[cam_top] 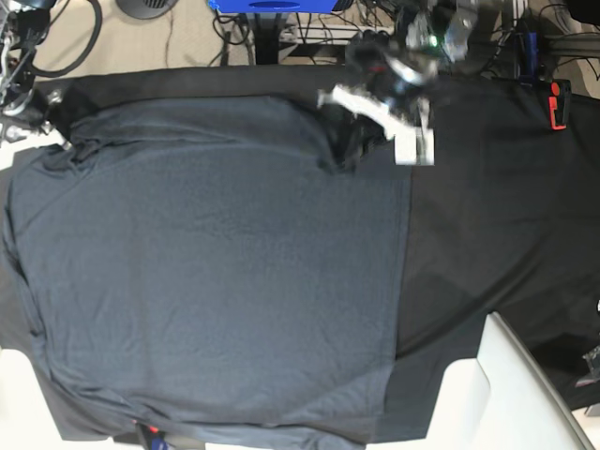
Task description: Fold the T-shirt properly
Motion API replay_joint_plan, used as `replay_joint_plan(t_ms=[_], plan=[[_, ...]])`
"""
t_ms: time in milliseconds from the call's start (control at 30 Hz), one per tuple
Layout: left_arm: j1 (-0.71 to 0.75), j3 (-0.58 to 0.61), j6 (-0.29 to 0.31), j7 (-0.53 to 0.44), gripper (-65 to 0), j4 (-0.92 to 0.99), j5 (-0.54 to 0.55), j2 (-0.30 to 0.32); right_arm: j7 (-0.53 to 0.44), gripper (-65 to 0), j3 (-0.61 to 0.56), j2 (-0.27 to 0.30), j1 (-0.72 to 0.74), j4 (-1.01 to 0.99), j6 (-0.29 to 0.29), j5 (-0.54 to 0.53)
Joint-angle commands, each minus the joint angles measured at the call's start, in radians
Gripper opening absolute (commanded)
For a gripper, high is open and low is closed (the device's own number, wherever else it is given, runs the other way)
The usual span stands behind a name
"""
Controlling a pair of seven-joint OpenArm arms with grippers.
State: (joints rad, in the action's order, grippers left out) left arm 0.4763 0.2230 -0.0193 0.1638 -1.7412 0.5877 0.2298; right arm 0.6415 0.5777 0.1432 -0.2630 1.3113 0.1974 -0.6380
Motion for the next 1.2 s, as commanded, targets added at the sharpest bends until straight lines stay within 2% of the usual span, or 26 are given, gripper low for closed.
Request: replay_joint_plan(t_ms=[0,167,267,367,700,900,1167], plan=[[-0.014,0.000,0.009,-0.008,-65.0,-0.030,0.002,-0.002,-0.004,-64.8,0.005,0.014,0.003,0.035,0.006,-0.010],[-0.095,0.000,0.009,0.052,-65.0,-0.072,0.004,-0.008,0.039,-64.8,0.006,0.014,0.003,0.089,0.001,-0.010],[-0.149,0.006,0.009,0.095,-65.0,-0.076,0.007,-0.010,0.045,-64.8,0.006,0.014,0.003,0.109,-0.046,-0.010],[-0.190,-0.001,0.009,0.128,-65.0,-0.076,0.007,-0.025,0.045,-64.8,0.005,0.014,0.006,0.112,-0.054,-0.009],[-0.348,0.006,0.009,0.132,-65.0,-0.050,0.002,-0.037,0.045,-64.8,0.000,0.022,0.028,0.101,-0.055,0.000],[-0.434,0.008,0.009,0.132,-65.0,0.045,0.002,-0.040,0.045,-64.8,0.001,0.025,0.115,0.049,-0.055,0.123],[-0.541,0.009,0.009,0.127,-65.0,0.171,0.001,-0.108,0.044,-64.8,-0.002,0.028,0.184,-0.042,-0.055,0.134]])
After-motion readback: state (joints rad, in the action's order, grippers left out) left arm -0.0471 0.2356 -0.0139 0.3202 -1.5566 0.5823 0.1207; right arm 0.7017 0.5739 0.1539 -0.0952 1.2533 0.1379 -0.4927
